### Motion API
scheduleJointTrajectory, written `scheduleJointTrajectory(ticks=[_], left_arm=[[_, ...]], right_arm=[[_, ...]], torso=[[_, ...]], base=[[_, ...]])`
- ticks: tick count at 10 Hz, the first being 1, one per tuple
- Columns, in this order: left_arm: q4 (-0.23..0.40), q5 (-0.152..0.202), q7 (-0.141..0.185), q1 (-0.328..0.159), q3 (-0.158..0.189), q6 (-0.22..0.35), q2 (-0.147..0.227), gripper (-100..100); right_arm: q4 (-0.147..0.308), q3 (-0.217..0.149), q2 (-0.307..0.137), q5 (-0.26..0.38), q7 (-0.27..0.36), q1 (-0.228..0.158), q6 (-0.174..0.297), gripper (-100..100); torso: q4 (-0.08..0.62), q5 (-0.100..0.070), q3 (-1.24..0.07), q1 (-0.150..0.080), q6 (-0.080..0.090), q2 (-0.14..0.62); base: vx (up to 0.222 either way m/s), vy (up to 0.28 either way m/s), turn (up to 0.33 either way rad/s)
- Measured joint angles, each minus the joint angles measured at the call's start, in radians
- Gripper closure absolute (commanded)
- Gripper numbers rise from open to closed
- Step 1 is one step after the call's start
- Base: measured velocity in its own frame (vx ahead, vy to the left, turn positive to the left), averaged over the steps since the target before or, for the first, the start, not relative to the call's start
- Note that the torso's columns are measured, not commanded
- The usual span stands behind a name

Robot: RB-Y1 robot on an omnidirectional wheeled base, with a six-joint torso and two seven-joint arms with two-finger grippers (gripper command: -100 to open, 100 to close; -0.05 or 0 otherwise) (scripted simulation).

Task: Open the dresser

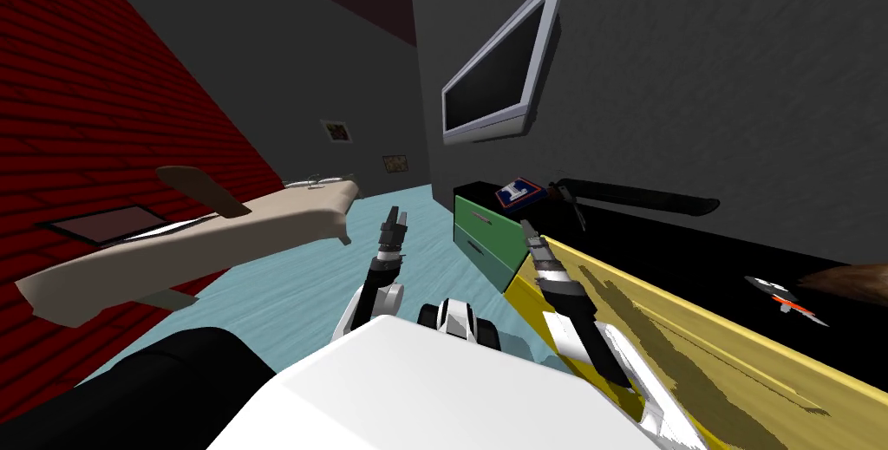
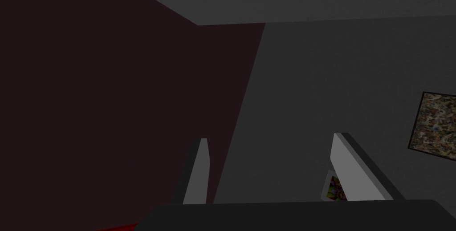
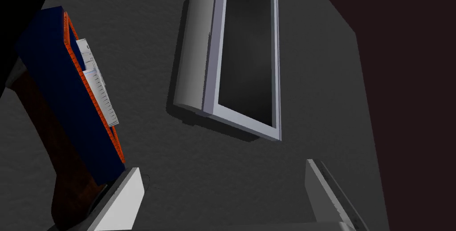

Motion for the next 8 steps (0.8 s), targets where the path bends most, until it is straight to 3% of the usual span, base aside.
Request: scheduleJointTrajectory(ticks=[3,8], left_arm=[[0.0,0.0,0.0,0.0,0.0,0.0,0.0,0],[0.0,0.0,0.0,0.0,0.0,0.0,0.0,0]], right_arm=[[0.069,0.015,-0.009,0.083,0.026,-0.033,0.038,-100],[0.126,0.027,-0.037,0.196,0.047,-0.065,0.111,-100]], torso=[[0.0,0.001,-0.001,0.002,0.0,-0.001],[0.0,0.0,0.0,-0.001,0.0,0.001]], base=[[0.094,0.118,-0.068],[0.081,0.082,-0.057]])
